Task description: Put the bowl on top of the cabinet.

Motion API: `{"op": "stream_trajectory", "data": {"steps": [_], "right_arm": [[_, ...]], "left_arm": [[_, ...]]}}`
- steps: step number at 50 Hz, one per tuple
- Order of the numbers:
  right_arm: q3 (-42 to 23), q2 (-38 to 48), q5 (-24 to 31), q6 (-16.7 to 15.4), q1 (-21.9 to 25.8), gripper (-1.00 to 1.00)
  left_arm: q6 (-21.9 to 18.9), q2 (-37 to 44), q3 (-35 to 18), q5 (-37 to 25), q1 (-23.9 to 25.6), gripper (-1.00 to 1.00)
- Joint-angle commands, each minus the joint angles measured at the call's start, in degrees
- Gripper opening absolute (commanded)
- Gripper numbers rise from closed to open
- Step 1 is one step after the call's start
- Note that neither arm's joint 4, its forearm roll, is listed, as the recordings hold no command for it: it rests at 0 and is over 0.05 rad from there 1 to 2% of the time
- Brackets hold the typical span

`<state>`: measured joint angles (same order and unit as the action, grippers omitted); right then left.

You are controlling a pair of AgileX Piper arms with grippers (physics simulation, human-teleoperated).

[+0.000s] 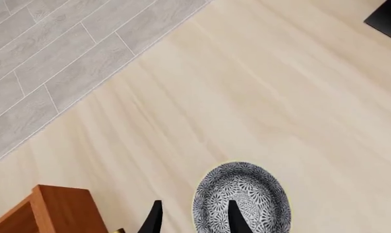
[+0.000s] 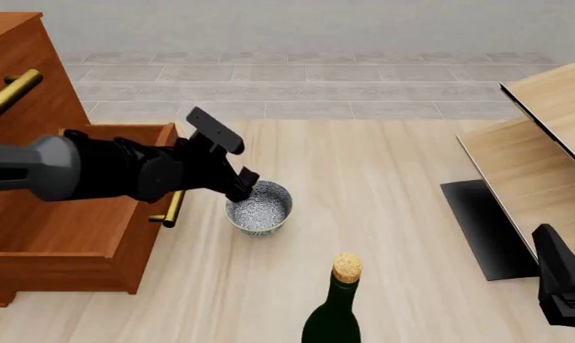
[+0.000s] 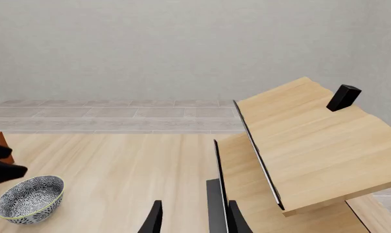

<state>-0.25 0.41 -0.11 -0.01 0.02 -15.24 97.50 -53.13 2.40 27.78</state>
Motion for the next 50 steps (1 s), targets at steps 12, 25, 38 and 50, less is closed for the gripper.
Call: {"op": "stream_trajectory", "data": {"steps": [12,25,38,50], "right_arm": [[0.0,0.0,0.0,0.0,0.0,1.0],[0.0,0.0,0.0,0.0,0.0,1.0],[0.0,0.0,0.0,0.0,0.0,1.0],[0.0,0.0,0.0,0.0,0.0,1.0]], "left_arm": [[-0.5,1.9,0.3,1.3,0.3,1.0],[-0.7,3.0,0.4,1.7,0.3,1.0],[-1.1,4.6,0.4,2.6,0.1,1.0],[-1.4,5.6,0.0,2.9,-0.1,1.0]]}}
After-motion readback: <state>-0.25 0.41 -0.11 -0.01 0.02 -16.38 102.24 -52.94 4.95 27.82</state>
